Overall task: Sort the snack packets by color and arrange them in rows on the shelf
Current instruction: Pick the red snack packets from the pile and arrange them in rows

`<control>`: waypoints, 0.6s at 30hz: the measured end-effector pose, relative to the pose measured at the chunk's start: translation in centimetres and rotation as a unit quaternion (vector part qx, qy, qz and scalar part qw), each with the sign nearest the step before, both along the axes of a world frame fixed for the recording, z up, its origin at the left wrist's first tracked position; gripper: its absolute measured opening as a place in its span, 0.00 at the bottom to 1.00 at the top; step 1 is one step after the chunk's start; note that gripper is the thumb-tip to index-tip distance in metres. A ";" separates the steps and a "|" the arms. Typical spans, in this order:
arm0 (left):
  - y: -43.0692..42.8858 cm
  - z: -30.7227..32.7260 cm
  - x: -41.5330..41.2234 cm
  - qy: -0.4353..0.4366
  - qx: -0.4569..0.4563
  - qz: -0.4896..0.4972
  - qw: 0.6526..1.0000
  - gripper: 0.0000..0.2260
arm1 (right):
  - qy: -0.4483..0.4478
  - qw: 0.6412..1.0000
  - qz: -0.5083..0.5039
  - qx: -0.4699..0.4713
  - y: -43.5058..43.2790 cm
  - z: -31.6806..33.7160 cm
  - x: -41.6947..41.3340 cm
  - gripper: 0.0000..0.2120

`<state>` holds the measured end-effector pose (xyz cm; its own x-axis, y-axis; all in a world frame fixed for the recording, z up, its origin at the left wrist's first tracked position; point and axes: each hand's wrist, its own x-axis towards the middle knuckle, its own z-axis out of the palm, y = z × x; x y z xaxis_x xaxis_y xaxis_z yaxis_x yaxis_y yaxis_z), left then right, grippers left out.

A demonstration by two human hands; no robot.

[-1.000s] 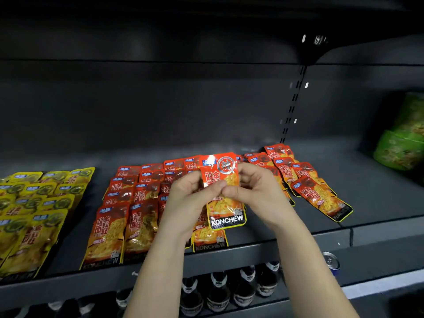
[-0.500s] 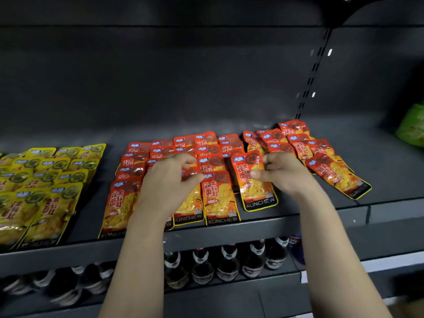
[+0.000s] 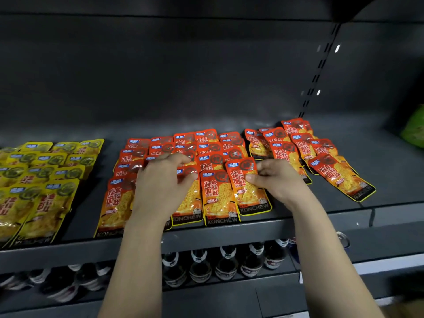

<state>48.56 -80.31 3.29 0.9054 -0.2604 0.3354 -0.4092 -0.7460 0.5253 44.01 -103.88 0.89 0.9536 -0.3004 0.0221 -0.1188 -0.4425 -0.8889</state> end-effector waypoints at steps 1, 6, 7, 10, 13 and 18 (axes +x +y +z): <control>-0.1 0.0 0.0 0.001 -0.002 0.000 1.000 0.15 | 0.000 1.000 -0.003 -0.014 -0.1 0.0 0.0 0.08; -0.7 -0.1 0.1 0.011 -0.006 -0.010 1.000 0.14 | 0.011 0.998 -0.007 -0.063 -0.1 0.0 0.1 0.15; -0.7 -0.1 0.1 0.012 -0.007 -0.012 1.000 0.14 | 0.009 0.997 -0.008 -0.072 -0.1 0.0 0.1 0.16; -0.9 -0.1 0.1 0.013 -0.007 -0.017 1.000 0.14 | 0.019 0.995 -0.022 -0.094 0.0 0.1 0.3 0.13; -1.0 -0.1 0.0 0.016 -0.002 -0.020 1.000 0.14 | 0.028 0.995 -0.045 -0.085 0.1 0.3 0.3 0.17; -1.0 0.2 0.2 0.020 -0.003 -0.028 0.999 0.14 | 0.027 0.994 -0.053 -0.090 0.1 0.3 0.1 0.18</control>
